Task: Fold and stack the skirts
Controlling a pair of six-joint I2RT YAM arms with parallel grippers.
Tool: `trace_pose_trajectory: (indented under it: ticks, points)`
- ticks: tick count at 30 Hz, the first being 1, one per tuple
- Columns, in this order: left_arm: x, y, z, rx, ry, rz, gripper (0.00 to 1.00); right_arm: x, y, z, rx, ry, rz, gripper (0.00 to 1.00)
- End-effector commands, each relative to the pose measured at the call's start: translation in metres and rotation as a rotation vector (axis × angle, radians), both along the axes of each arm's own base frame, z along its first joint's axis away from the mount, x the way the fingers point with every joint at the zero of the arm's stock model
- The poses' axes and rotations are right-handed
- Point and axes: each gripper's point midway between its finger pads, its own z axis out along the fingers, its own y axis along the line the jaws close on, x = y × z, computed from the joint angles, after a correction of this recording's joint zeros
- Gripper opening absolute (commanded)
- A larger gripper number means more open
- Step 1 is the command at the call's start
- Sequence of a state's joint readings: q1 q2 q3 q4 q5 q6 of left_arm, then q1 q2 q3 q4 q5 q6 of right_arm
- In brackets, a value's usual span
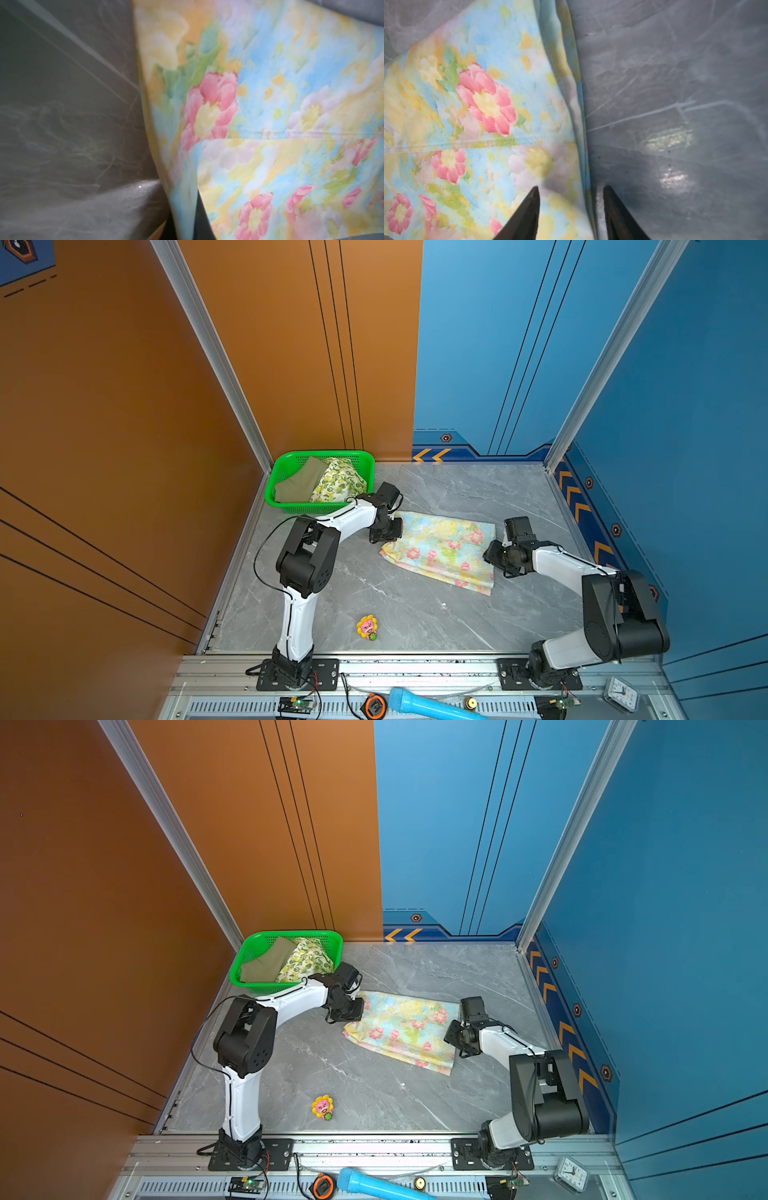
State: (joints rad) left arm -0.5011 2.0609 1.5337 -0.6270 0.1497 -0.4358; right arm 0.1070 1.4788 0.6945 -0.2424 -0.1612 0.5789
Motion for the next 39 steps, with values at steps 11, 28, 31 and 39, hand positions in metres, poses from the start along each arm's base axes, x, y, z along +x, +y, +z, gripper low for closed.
trace_pose_trajectory:
  ticks: [11, 28, 31, 39]
  points:
    - [0.000, -0.030, 0.094, 0.340, -0.317, -0.184, 0.00, -0.001, 0.024, -0.008, 0.133, -0.030, -0.039, 0.35]
    - [-0.049, -0.130, 0.081, 0.321, -0.332, -0.405, 0.00, 0.025, 0.071, -0.009, 0.215, -0.144, -0.085, 0.20]
    - [-0.052, -0.142, 0.072, 0.290, -0.304, -0.416, 0.00, 0.026, 0.073, -0.010, 0.226, -0.147, -0.082, 0.21]
    - [-0.061, -0.175, 0.062, 0.171, -0.239, -0.427, 0.00, 0.023, 0.076, -0.017, 0.259, -0.147, -0.090, 0.24]
